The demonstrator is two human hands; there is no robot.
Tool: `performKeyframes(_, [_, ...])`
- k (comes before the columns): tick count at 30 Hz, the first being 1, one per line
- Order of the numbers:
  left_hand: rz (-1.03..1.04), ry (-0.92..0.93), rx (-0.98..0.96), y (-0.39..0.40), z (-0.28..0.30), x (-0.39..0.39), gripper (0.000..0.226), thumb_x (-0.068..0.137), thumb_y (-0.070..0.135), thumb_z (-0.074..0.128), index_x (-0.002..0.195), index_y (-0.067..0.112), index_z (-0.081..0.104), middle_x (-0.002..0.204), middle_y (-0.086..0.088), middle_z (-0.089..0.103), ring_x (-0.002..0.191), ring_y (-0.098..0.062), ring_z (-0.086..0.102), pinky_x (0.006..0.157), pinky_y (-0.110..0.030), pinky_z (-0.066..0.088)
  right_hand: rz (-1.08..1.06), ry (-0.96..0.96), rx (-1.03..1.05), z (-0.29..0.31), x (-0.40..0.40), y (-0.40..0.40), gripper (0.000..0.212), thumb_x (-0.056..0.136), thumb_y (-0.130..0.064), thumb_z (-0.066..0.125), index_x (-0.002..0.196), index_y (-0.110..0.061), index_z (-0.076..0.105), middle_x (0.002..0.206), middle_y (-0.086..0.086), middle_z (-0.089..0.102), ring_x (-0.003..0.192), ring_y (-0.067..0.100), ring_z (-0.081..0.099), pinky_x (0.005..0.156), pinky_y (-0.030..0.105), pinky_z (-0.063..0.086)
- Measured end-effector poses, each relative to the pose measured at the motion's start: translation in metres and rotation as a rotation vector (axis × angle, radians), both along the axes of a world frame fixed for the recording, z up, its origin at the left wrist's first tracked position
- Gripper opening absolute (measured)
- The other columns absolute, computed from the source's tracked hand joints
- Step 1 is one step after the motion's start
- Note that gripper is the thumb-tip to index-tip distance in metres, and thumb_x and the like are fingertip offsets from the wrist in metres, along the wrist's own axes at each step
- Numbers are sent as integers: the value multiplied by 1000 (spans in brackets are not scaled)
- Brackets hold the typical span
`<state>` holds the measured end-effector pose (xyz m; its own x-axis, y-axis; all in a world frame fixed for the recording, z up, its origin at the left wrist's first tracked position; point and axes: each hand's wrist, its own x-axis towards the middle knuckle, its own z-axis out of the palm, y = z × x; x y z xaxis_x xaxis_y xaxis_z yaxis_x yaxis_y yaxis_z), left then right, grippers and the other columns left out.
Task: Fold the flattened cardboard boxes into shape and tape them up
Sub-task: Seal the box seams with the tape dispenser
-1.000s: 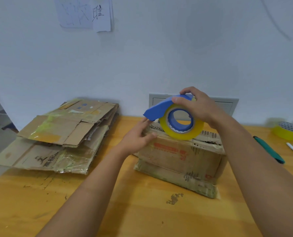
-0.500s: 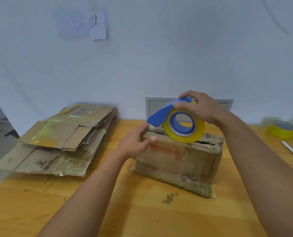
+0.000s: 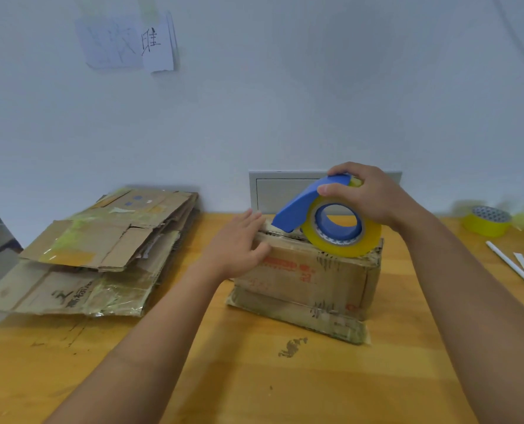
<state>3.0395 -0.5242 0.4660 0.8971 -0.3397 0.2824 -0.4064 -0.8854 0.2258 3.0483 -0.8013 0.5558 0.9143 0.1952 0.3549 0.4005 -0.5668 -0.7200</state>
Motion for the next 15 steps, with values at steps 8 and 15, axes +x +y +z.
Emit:
performKeyframes(8, [-11, -79, 80, -3, -15, 0, 69, 88, 61, 31, 143, 23, 49, 152, 12, 39, 142, -17, 31, 117, -30, 16, -10, -10, -67, 2, 4, 8, 42, 80, -62, 71, 113, -37, 66, 115, -13, 61, 102, 7, 57, 78, 27, 44])
performKeyframes(15, [-51, -175, 73, 1, -22, -2, 66, 89, 72, 37, 139, 30, 51, 147, 11, 46, 138, -9, 38, 120, -32, 9, -40, -19, -44, 0, 7, 8, 44, 82, -62, 70, 115, -33, 67, 115, -10, 63, 104, 12, 58, 81, 31, 46])
